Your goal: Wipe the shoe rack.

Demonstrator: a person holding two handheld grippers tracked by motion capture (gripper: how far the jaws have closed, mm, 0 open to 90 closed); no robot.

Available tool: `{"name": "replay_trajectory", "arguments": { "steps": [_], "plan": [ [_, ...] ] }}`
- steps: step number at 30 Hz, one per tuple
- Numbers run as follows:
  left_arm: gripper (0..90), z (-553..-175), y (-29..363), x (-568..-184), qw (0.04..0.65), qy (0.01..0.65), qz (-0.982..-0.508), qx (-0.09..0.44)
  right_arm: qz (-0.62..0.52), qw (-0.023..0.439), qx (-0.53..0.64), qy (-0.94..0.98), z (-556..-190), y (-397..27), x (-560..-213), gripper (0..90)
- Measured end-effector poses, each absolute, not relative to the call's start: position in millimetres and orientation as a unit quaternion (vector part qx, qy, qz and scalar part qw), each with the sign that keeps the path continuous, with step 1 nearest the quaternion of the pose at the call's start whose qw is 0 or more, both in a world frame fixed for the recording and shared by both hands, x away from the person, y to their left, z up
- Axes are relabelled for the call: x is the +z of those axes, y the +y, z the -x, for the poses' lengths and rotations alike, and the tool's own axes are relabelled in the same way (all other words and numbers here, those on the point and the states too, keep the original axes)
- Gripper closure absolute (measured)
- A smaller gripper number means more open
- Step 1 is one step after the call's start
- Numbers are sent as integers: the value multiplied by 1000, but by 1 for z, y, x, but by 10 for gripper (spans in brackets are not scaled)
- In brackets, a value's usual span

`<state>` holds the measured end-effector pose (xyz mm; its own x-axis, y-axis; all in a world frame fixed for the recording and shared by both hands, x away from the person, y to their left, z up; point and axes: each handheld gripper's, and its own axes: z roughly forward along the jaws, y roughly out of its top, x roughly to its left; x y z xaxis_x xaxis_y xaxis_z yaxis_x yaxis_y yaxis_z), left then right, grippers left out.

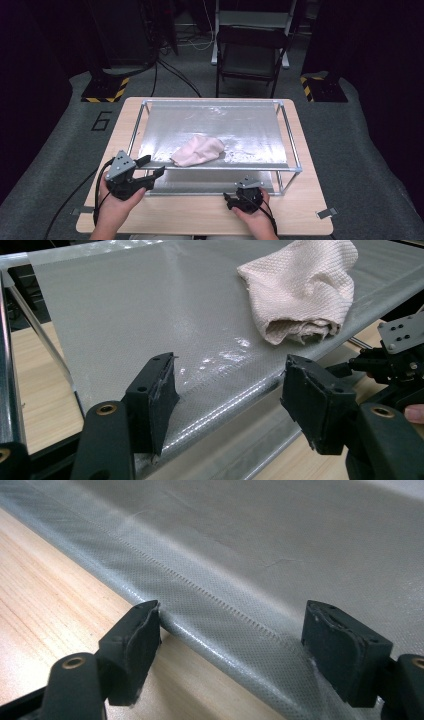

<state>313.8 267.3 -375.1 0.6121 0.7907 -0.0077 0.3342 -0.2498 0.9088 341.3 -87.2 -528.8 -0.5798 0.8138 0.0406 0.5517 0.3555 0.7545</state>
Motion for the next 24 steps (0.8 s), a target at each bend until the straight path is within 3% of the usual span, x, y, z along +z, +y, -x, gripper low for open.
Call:
{"name": "replay_trajectory", "arguments": {
  "steps": [3, 15, 18, 24],
  "plan": [
    [378, -313, 265, -376, 479, 366, -759, 247, -415, 188, 372, 809, -344, -88, -528, 230],
    [380, -312, 264, -379, 470, 348, -767, 265, -441, 133, 412, 786, -341, -86, -521, 313],
    [380, -312, 264, -379, 474, 349, -764, 264, -406, 162, 385, 813, -337, -91, -513, 340],
    [380, -311, 264, -380, 477, 348, -762, 266, -388, 144, 402, 817, -328, -94, -502, 323]
  ]
}}
